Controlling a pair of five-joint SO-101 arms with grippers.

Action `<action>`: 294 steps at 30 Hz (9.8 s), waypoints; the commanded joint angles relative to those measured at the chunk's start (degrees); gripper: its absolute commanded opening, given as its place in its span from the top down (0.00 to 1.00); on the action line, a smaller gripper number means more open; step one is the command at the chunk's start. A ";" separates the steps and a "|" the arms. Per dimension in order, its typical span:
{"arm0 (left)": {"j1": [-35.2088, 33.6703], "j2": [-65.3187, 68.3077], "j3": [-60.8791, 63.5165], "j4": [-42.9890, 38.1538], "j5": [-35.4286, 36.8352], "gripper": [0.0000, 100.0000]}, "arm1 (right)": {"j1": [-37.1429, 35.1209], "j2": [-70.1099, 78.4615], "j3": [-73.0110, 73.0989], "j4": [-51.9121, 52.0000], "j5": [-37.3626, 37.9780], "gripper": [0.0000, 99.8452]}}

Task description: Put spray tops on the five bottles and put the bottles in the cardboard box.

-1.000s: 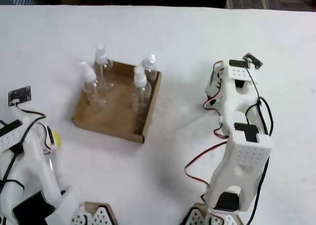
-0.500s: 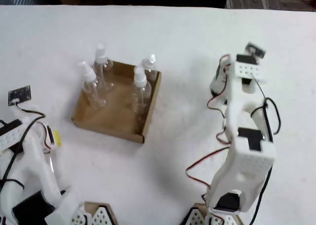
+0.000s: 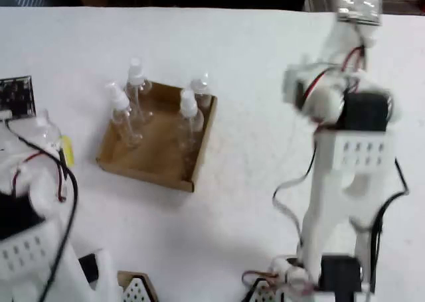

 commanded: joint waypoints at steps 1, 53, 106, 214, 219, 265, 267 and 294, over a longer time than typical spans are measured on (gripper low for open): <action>2.51 -7.52 -3.16 -2.46 1.05 0.98 | -7.52 -8.13 -2.73 -2.86 2.11 0.98; 53.93 -43.65 25.85 -16.09 14.15 0.98 | -31.78 -29.76 24.44 -57.80 7.38 0.98; 53.93 -43.65 26.11 -15.91 14.15 0.98 | -36.62 -31.96 31.21 -49.63 4.66 0.98; 49.71 -43.65 28.31 -16.35 14.15 0.98 | -25.19 -11.91 20.31 -31.60 -6.42 0.98; 49.71 -43.65 28.31 -16.35 14.15 0.98 | -32.48 -15.08 20.31 -24.57 -6.42 0.98; 32.04 -43.47 58.20 -61.45 14.59 0.98 | -11.38 -16.40 60.48 -18.77 -6.42 0.98; 32.22 -43.47 58.20 -61.10 14.59 0.98 | -11.38 -16.40 63.03 -21.93 -6.42 0.98; 39.69 -43.47 50.29 -48.18 17.67 0.98 | -17.89 -46.11 53.27 -13.14 0.44 0.96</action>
